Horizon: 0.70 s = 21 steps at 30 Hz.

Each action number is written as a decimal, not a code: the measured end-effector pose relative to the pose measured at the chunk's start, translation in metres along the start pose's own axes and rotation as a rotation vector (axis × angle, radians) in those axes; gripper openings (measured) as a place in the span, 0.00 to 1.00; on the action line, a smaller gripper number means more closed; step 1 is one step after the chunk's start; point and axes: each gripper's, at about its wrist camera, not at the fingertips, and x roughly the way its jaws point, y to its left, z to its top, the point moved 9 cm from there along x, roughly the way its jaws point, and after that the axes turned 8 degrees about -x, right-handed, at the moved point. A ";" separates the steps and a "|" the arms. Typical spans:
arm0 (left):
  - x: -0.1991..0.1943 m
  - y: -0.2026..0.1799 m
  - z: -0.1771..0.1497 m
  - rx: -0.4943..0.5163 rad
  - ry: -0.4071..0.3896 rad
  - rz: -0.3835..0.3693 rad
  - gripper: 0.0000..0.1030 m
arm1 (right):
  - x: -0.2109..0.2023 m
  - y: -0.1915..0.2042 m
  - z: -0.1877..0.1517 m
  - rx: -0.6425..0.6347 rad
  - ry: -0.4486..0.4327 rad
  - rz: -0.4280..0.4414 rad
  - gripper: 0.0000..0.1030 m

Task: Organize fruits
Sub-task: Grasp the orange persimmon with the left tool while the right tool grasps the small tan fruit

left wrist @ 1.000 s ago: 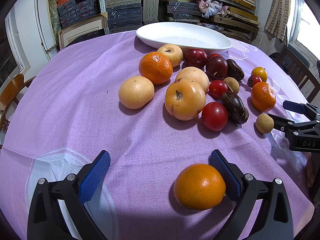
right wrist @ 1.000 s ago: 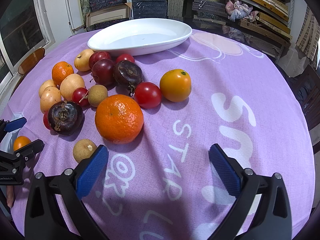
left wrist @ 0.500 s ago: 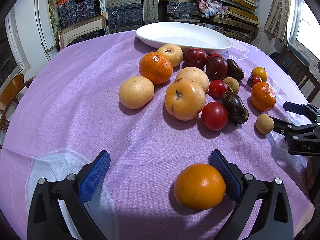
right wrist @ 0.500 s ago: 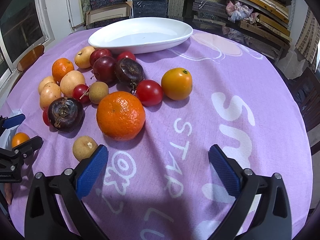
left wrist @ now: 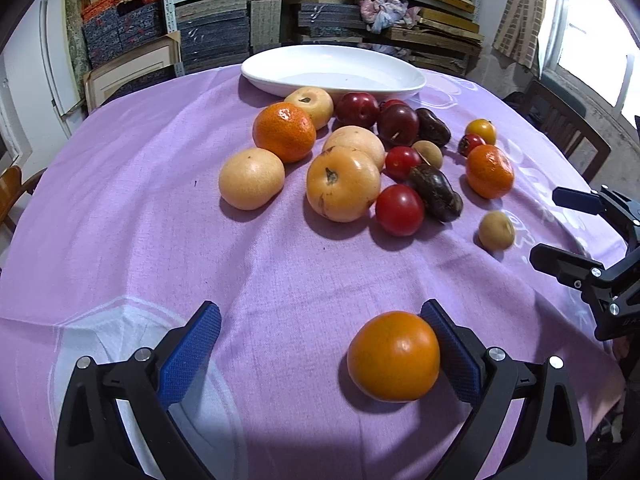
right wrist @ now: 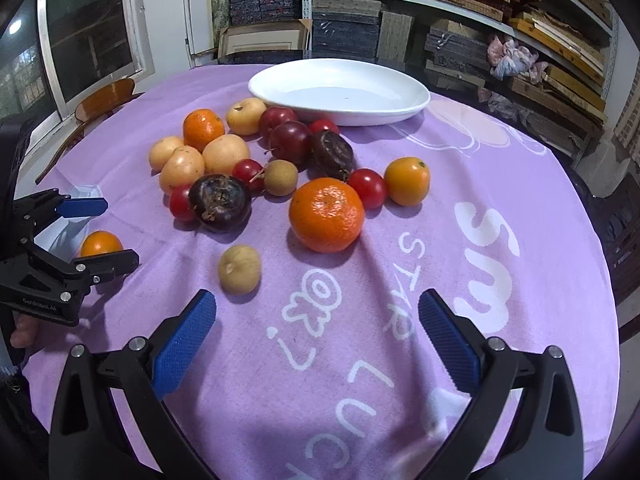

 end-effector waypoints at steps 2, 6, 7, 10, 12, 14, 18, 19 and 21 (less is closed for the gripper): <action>-0.004 -0.003 -0.005 0.024 -0.001 -0.017 0.97 | -0.004 0.006 0.000 -0.024 -0.015 -0.002 0.96; -0.012 -0.011 -0.010 0.053 -0.006 -0.072 0.97 | -0.011 0.014 0.003 -0.058 -0.049 -0.001 0.93; -0.014 -0.012 -0.012 0.058 -0.008 -0.084 0.97 | -0.012 0.016 0.003 -0.063 -0.051 0.004 0.85; -0.021 -0.020 -0.018 0.072 -0.001 -0.133 0.97 | -0.008 0.019 0.001 -0.058 -0.030 0.029 0.65; -0.024 -0.025 -0.021 0.090 0.001 -0.149 0.91 | -0.005 0.018 -0.001 -0.057 -0.021 0.029 0.65; -0.027 -0.029 -0.023 0.109 -0.002 -0.153 0.86 | -0.004 0.018 -0.002 -0.051 -0.019 0.037 0.65; -0.024 -0.033 -0.019 0.110 0.006 -0.166 0.79 | -0.005 0.015 0.002 -0.035 -0.025 0.046 0.65; -0.021 -0.034 -0.017 0.101 0.015 -0.168 0.79 | -0.004 0.015 0.003 -0.034 -0.025 0.047 0.65; -0.015 -0.035 -0.014 0.085 0.038 -0.176 0.73 | -0.005 0.016 0.005 -0.035 -0.028 0.052 0.65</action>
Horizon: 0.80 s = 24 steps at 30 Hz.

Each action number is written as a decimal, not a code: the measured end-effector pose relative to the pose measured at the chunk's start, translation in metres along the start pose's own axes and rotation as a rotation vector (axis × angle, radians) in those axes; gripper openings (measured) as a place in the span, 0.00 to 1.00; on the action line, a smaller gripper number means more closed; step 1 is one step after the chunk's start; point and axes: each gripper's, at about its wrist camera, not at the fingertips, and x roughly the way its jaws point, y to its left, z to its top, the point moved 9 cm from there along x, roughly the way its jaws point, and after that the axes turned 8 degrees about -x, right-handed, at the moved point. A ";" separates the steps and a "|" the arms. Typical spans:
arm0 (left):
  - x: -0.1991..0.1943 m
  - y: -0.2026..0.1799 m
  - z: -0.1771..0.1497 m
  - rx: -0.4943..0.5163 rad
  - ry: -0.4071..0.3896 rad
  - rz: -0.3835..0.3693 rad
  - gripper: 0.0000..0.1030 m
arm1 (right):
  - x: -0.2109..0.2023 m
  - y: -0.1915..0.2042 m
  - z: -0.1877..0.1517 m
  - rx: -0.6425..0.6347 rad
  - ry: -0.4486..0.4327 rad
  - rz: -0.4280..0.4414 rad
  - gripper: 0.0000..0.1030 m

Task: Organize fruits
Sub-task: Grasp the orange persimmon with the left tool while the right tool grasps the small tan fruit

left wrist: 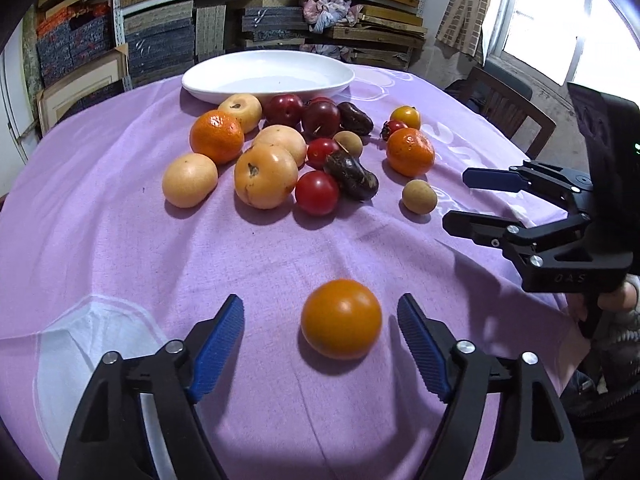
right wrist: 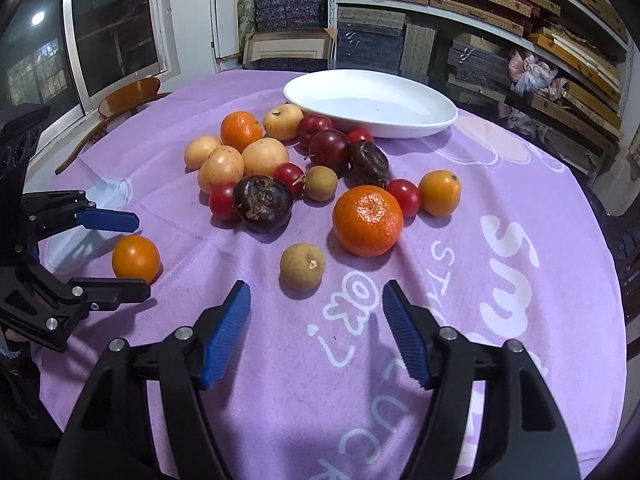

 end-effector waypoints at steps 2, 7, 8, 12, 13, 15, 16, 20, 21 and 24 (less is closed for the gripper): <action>0.003 -0.002 0.000 0.001 0.007 0.001 0.66 | 0.000 0.000 0.002 -0.005 -0.002 -0.001 0.65; 0.003 -0.009 -0.003 0.033 0.014 0.006 0.62 | 0.005 0.001 0.009 -0.011 -0.004 0.006 0.65; 0.003 -0.010 -0.004 0.039 0.012 0.009 0.58 | 0.007 0.001 0.010 -0.010 -0.002 0.011 0.65; 0.003 -0.007 -0.002 0.036 0.006 0.018 0.47 | 0.015 0.003 0.011 -0.012 0.013 0.025 0.61; 0.003 -0.007 -0.002 0.033 0.005 0.020 0.44 | 0.017 0.004 0.011 -0.013 0.018 0.029 0.57; 0.003 -0.005 -0.001 0.028 0.003 0.022 0.43 | 0.020 0.004 0.012 -0.013 0.025 0.034 0.52; 0.002 -0.005 -0.001 0.028 0.002 0.025 0.42 | 0.021 0.004 0.012 -0.014 0.025 0.034 0.52; 0.003 -0.008 -0.003 0.055 -0.009 0.055 0.38 | 0.025 0.008 0.013 -0.030 0.033 0.037 0.46; 0.003 -0.009 -0.003 0.058 -0.009 0.057 0.37 | 0.026 0.009 0.013 -0.034 0.036 0.037 0.46; 0.002 -0.010 -0.004 0.053 -0.009 0.053 0.37 | 0.031 0.011 0.011 -0.041 0.050 0.043 0.38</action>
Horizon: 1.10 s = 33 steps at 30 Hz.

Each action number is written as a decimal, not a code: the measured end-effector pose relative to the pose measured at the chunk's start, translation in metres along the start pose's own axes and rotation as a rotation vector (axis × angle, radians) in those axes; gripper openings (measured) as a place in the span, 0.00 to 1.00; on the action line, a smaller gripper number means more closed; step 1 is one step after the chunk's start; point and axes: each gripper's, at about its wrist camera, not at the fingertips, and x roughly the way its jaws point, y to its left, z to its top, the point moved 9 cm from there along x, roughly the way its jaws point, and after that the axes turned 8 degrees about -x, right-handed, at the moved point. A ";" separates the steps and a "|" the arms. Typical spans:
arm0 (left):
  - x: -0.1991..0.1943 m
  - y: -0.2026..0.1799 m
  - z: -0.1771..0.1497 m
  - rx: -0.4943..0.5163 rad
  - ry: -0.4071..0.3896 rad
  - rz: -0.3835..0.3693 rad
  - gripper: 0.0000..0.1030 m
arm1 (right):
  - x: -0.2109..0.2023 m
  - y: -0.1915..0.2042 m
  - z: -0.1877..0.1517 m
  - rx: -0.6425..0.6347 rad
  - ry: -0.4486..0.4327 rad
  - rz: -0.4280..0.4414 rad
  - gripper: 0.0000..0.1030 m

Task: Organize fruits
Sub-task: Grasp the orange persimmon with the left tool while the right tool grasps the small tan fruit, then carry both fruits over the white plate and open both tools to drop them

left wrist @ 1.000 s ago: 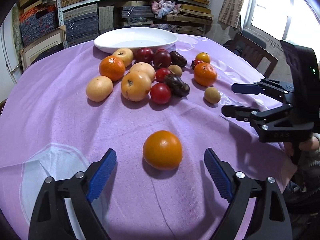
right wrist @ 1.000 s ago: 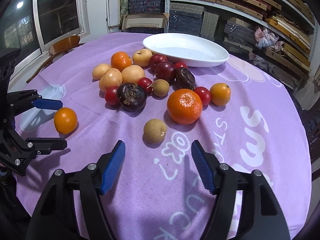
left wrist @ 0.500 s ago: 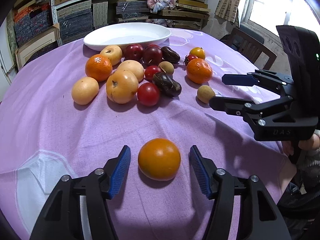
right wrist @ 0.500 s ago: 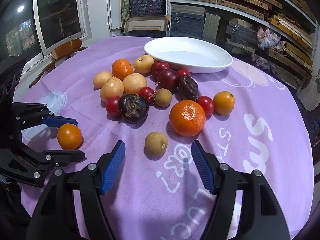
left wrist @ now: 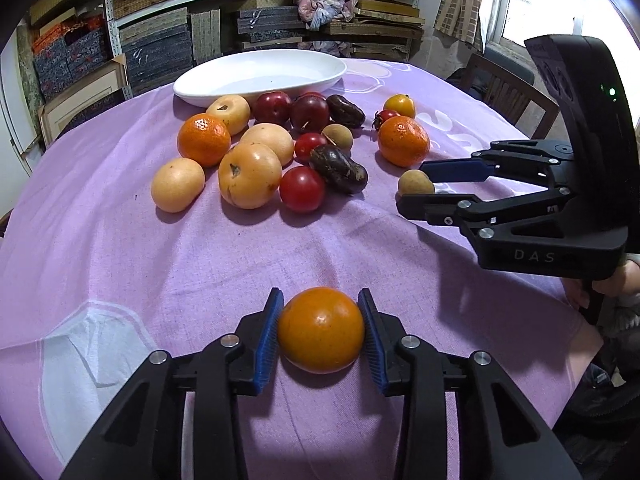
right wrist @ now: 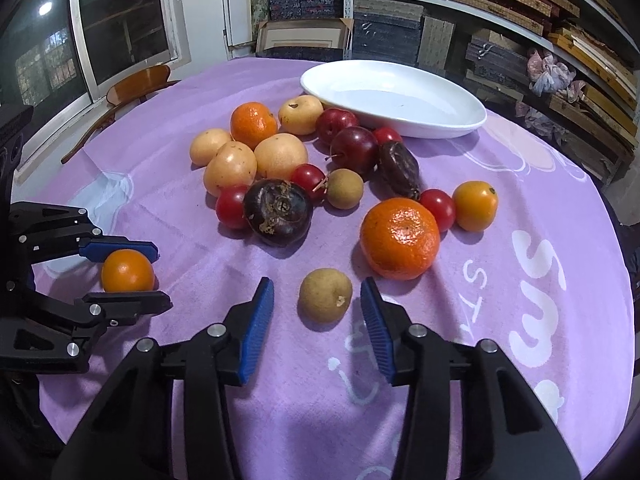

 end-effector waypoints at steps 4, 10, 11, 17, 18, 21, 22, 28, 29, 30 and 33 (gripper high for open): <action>-0.002 0.000 -0.003 -0.005 -0.001 -0.007 0.37 | 0.004 0.000 -0.003 0.006 0.008 0.007 0.32; -0.006 0.002 -0.007 -0.025 -0.004 -0.016 0.37 | 0.003 -0.002 -0.005 0.012 0.003 0.016 0.26; -0.006 0.003 -0.008 -0.027 -0.005 -0.016 0.37 | 0.003 -0.002 -0.006 0.011 0.002 0.014 0.26; -0.010 0.013 -0.010 -0.060 -0.020 -0.002 0.37 | 0.001 -0.004 -0.007 0.028 -0.007 0.027 0.26; -0.011 0.017 -0.009 -0.072 -0.026 0.011 0.37 | 0.000 -0.004 -0.008 0.031 -0.008 0.031 0.26; -0.012 0.029 0.001 -0.107 -0.033 0.023 0.37 | -0.001 -0.005 -0.007 0.036 -0.014 0.036 0.25; -0.013 0.032 0.008 -0.112 -0.039 0.030 0.37 | -0.003 -0.006 -0.006 0.039 -0.018 0.038 0.25; -0.018 0.043 0.082 -0.087 -0.101 0.065 0.37 | -0.028 -0.039 0.040 0.054 -0.105 -0.022 0.25; -0.017 0.044 0.101 -0.083 -0.116 0.067 0.37 | -0.031 -0.050 0.053 0.062 -0.126 -0.040 0.25; -0.014 0.043 0.118 -0.078 -0.126 0.073 0.37 | -0.033 -0.061 0.067 0.073 -0.144 -0.055 0.25; 0.002 0.042 0.167 -0.051 -0.142 0.088 0.37 | -0.021 -0.096 0.106 0.093 -0.160 -0.108 0.25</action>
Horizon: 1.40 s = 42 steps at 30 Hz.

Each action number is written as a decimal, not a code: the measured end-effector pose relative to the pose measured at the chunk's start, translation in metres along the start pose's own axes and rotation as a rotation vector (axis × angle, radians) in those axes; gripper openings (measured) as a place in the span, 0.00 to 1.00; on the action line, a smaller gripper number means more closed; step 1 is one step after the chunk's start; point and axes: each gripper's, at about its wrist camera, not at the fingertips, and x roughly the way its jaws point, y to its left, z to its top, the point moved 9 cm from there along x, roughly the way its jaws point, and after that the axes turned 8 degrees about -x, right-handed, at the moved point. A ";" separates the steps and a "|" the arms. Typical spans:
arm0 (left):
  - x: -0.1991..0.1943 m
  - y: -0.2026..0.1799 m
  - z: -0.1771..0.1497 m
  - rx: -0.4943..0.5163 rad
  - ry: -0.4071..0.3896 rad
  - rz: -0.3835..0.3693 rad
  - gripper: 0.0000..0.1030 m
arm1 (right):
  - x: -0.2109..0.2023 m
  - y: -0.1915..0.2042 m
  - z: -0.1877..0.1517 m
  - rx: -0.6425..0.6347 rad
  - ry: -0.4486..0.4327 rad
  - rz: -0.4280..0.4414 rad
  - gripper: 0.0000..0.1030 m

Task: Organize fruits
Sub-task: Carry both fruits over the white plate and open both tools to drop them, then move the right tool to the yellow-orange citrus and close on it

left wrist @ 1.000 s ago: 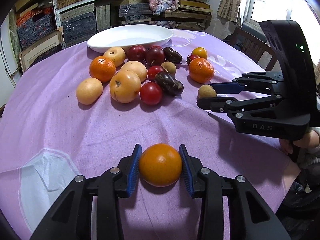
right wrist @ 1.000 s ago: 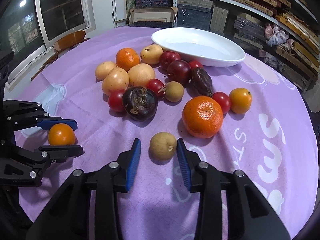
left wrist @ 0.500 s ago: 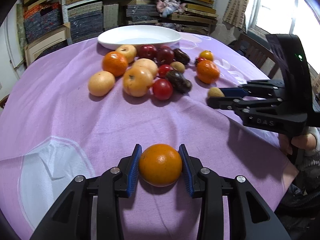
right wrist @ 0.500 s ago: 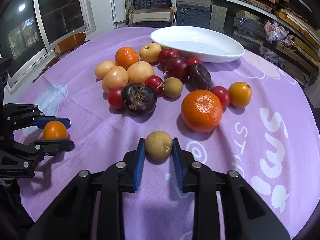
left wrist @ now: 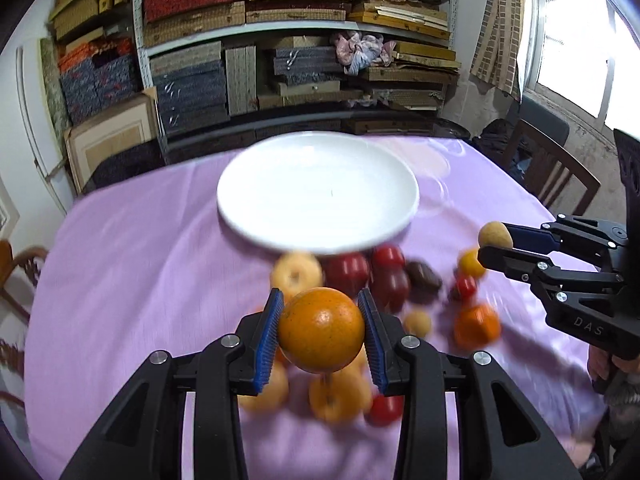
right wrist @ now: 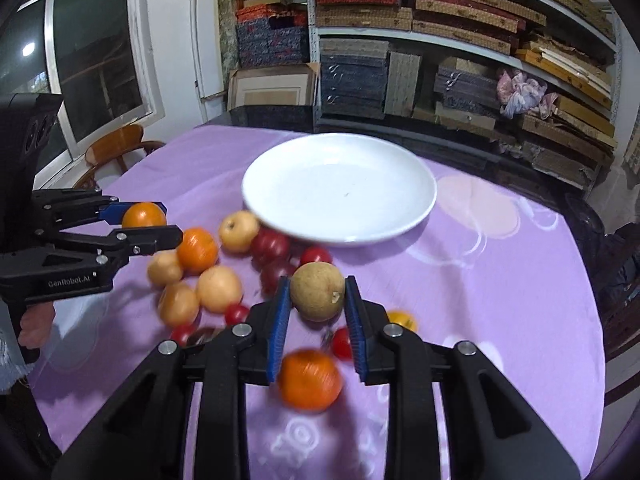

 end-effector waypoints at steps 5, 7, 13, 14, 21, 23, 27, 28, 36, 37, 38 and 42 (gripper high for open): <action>0.058 0.006 0.043 -0.030 0.051 0.024 0.37 | 0.063 -0.028 0.034 0.016 0.069 -0.016 0.25; 0.079 0.012 0.051 -0.043 0.082 0.037 0.37 | 0.086 -0.032 0.038 0.010 0.104 -0.022 0.25; 0.123 0.025 0.060 -0.082 0.141 0.046 0.38 | 0.138 -0.035 0.036 -0.013 0.187 -0.027 0.26; 0.126 0.026 0.060 -0.085 0.144 0.041 0.38 | 0.143 -0.036 0.035 -0.018 0.196 -0.028 0.26; 0.122 0.030 0.065 -0.099 0.115 0.065 0.70 | 0.146 -0.039 0.032 -0.010 0.178 -0.029 0.30; 0.112 0.035 0.065 -0.109 0.100 0.073 0.77 | 0.133 -0.042 0.033 -0.001 0.152 -0.039 0.46; 0.084 0.055 0.063 -0.158 0.053 0.113 0.89 | 0.103 -0.047 0.034 0.010 0.102 -0.048 0.57; 0.074 0.060 0.061 -0.169 0.038 0.128 0.91 | 0.093 -0.048 0.033 0.022 0.086 -0.048 0.61; 0.000 0.083 0.005 -0.174 -0.058 0.221 0.97 | -0.001 -0.069 -0.006 0.171 -0.086 -0.085 0.96; -0.005 0.083 -0.008 -0.177 -0.056 0.212 0.97 | -0.011 -0.068 -0.016 0.186 -0.101 -0.091 0.96; -0.009 0.083 -0.019 -0.179 -0.053 0.206 0.97 | -0.019 -0.067 -0.026 0.196 -0.111 -0.094 0.96; -0.014 0.089 -0.056 -0.196 -0.061 0.230 0.97 | -0.038 -0.065 -0.058 0.224 -0.165 -0.129 0.96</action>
